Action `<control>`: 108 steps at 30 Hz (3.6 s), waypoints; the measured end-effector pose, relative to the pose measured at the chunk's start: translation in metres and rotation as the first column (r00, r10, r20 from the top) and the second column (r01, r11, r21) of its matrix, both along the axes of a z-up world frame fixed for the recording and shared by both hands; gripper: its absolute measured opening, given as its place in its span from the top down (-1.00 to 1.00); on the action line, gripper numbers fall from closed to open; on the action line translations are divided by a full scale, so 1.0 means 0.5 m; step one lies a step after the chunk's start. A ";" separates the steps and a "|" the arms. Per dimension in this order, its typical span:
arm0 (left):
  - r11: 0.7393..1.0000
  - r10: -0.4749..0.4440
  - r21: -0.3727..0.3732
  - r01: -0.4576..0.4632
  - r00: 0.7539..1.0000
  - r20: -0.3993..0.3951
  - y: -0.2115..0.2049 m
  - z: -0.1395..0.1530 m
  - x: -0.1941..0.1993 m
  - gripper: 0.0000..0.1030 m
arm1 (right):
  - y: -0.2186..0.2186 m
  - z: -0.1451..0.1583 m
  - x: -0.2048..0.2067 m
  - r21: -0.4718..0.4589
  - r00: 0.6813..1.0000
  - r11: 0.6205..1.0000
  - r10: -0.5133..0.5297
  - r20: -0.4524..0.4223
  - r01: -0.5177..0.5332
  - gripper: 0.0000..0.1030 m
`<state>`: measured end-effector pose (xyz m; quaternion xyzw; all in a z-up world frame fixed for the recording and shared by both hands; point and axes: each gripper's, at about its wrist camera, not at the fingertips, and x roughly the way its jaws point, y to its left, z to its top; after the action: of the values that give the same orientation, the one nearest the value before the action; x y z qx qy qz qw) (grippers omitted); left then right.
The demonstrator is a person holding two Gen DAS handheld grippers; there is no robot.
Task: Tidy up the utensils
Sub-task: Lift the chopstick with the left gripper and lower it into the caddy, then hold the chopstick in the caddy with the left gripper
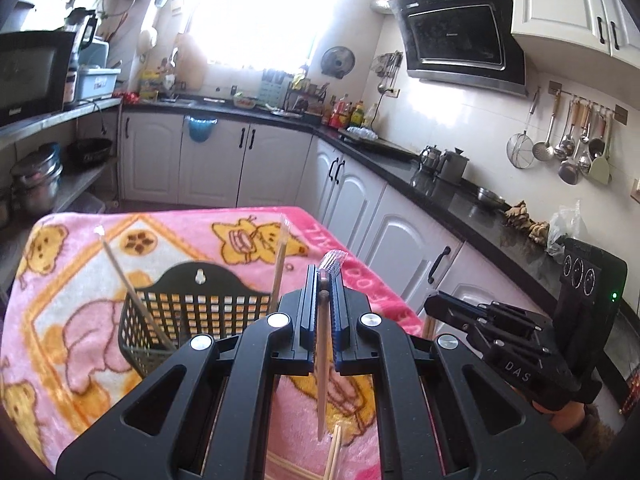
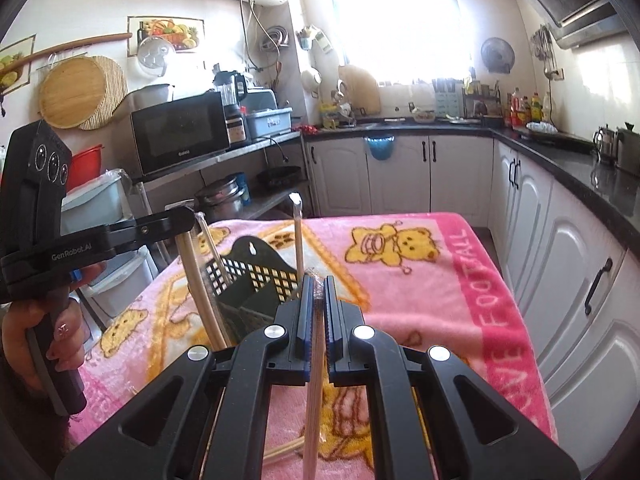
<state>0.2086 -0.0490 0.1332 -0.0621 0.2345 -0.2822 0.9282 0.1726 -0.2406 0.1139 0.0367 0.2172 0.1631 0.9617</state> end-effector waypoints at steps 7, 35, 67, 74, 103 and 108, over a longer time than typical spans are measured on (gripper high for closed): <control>1.000 -0.001 0.002 0.001 0.999 0.053 -0.002 0.052 -0.003 0.95 | 0.025 0.050 -0.005 -0.014 0.998 1.000 0.013 0.061 -0.012 0.90; 0.995 0.097 -0.005 -0.098 0.978 0.186 0.071 0.180 0.037 0.94 | 0.087 0.237 0.038 -0.003 0.966 0.999 0.050 0.253 -0.051 0.90; 0.982 0.186 0.024 -0.190 0.976 0.111 0.114 0.073 0.166 0.94 | 0.151 0.175 0.185 0.019 0.955 0.998 0.056 0.290 -0.065 0.90; 0.983 0.179 0.018 -0.181 0.980 0.083 0.098 0.026 0.180 0.94 | 0.124 0.122 0.210 0.072 0.968 0.997 0.019 0.252 -0.039 0.89; 0.980 0.187 0.059 -0.188 0.982 0.028 0.064 -0.094 0.182 0.94 | 0.104 -0.017 0.220 0.098 0.986 0.995 -0.048 0.162 0.032 0.89; 0.980 0.186 0.065 -0.187 0.982 0.026 0.060 -0.095 0.177 0.94 | 0.103 -0.027 0.215 0.080 0.988 0.996 -0.050 0.148 0.038 0.88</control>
<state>0.2971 -0.0189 0.0854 -0.0497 0.2280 -0.1865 0.9543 0.2800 -0.1893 0.1004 0.0661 0.1370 0.1525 0.9765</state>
